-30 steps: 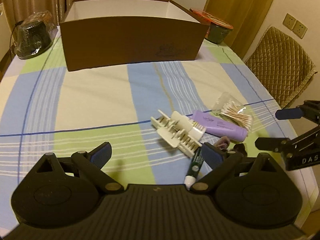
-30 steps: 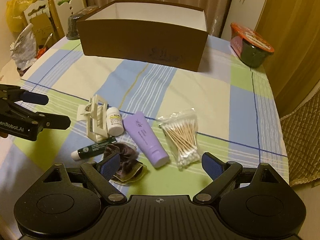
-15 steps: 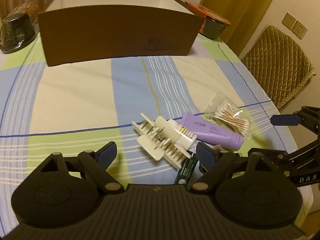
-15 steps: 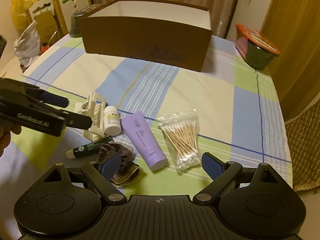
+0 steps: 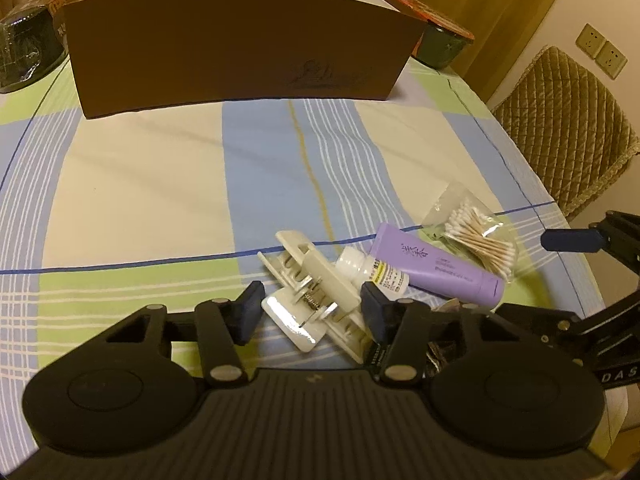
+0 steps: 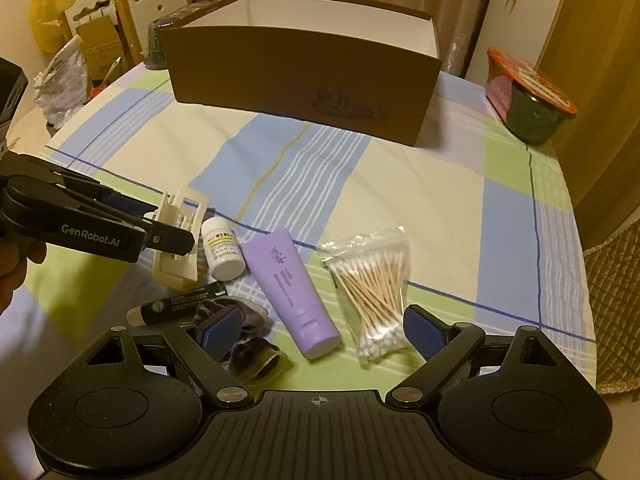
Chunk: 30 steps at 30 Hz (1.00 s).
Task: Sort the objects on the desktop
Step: 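Grasp the white plastic holder with the left gripper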
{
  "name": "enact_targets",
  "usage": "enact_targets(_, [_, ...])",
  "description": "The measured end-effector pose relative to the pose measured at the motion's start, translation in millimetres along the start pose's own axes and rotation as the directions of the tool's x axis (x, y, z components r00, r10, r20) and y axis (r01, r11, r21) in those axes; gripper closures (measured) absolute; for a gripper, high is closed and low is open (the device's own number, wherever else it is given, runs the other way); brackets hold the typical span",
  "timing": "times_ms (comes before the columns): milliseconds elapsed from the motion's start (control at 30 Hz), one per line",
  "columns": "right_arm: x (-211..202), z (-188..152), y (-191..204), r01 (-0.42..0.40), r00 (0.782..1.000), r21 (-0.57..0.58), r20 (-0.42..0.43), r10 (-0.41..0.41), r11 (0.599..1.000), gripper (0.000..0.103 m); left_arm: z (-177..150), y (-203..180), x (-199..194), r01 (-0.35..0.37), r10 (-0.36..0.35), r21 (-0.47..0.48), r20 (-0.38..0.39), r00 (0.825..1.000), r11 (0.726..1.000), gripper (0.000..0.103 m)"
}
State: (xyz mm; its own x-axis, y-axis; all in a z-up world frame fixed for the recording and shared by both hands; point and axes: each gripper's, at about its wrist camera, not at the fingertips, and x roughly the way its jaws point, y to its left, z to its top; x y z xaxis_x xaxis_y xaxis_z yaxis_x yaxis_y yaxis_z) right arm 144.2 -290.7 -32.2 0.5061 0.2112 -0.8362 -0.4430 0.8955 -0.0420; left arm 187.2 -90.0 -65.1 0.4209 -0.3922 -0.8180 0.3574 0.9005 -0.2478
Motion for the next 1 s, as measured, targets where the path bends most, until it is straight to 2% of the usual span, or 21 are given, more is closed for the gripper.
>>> enact_targets(233, [3.3, 5.3, 9.9, -0.024, 1.0, -0.022, 0.01, 0.024, 0.999, 0.012, 0.3, 8.7, -10.2, -0.011, 0.011, 0.054, -0.001, 1.0, 0.998, 0.059])
enact_targets(433, [9.3, 9.4, 23.4, -0.057, 0.998, -0.052, 0.013, 0.057, 0.997, 0.012, -4.7, 29.4, -27.2, -0.066, 0.069, 0.133, -0.014, 0.998, 0.989, 0.059])
enact_targets(567, [12.9, 12.4, 30.6, -0.07, 0.997, -0.074, 0.014, 0.072, 0.995, 0.012, -10.0, 43.4, -34.1, -0.089, 0.091, 0.123, -0.017, 0.996, 0.988, 0.059])
enact_targets(600, [13.8, 13.2, 32.1, -0.073, 0.997, -0.079, 0.014, 0.074, 0.994, 0.012, -11.4, 45.6, -35.9, -0.094, 0.096, 0.117, -0.013, 0.995, 0.989, 0.056])
enact_targets(633, [14.6, 13.9, 33.7, -0.076, 0.997, -0.084, 0.014, 0.077, 0.994, 0.012, -12.9, 47.7, -37.7, -0.099, 0.101, 0.111, -0.009, 0.995, 0.989, 0.048])
enact_targets(700, [16.3, 15.4, 36.9, -0.082, 0.996, -0.094, 0.014, 0.083, 0.992, 0.012, -16.7, 50.3, -40.9, -0.108, 0.108, 0.096, -0.001, 0.994, 0.99, 0.044])
enact_targets(1000, [22.9, 21.0, 46.4, -0.097, 0.995, -0.125, 0.013, 0.099, 0.987, 0.012, -35.7, 55.8, -49.0, -0.153, 0.152, 0.018, 0.025, 0.988, 0.988, 0.043])
